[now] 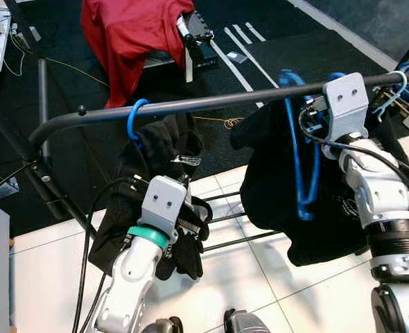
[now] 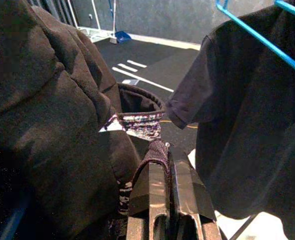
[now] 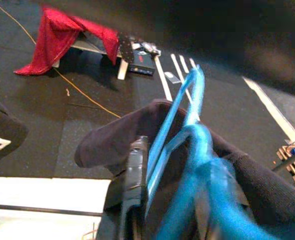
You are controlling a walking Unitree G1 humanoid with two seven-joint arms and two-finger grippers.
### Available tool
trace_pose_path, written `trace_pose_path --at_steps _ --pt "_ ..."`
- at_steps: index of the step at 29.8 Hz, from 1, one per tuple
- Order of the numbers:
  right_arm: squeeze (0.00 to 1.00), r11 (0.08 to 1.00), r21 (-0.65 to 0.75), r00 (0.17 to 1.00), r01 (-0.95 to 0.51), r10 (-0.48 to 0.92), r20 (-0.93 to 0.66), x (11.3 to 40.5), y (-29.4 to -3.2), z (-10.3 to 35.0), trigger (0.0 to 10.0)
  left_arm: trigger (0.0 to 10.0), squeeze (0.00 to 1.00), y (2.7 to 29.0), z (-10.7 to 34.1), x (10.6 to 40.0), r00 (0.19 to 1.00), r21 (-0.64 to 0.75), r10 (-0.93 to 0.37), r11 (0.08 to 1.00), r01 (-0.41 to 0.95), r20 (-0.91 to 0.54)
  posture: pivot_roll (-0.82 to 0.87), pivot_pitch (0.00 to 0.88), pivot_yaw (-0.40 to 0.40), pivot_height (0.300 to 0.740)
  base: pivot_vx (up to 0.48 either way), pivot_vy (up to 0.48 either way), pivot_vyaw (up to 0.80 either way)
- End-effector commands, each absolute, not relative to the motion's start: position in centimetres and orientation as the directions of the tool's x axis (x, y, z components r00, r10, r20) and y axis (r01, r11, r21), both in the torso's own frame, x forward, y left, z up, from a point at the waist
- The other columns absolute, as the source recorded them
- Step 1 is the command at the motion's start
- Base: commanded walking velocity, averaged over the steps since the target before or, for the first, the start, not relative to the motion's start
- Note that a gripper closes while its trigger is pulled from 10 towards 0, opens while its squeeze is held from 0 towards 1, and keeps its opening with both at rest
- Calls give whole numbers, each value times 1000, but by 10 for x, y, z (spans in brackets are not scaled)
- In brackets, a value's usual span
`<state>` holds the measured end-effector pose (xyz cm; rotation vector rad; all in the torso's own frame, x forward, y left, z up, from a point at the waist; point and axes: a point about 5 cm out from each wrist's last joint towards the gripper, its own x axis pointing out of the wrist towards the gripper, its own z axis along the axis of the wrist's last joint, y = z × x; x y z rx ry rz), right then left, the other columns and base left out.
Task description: Hang hanger
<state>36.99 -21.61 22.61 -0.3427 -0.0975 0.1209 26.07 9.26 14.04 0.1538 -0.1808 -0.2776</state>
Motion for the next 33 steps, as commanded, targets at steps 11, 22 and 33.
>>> trace_pose_path --at_steps 11,22,33 --pt "0 937 -334 985 -108 145 88 370 -218 222 0 10000 0 92 139 259 945 177 -293 948 266 145 -180 100 35 740 0 0 0" --pt "0 948 -289 967 -135 190 170 357 -208 240 2667 10000 0 92 138 259 945 179 -296 946 270 139 -186 96 43 740 0 0 0" --pt "1000 975 -202 988 -95 117 104 359 -210 211 10000 10000 0 91 138 260 944 182 -299 945 272 138 -179 93 41 740 0 0 0"
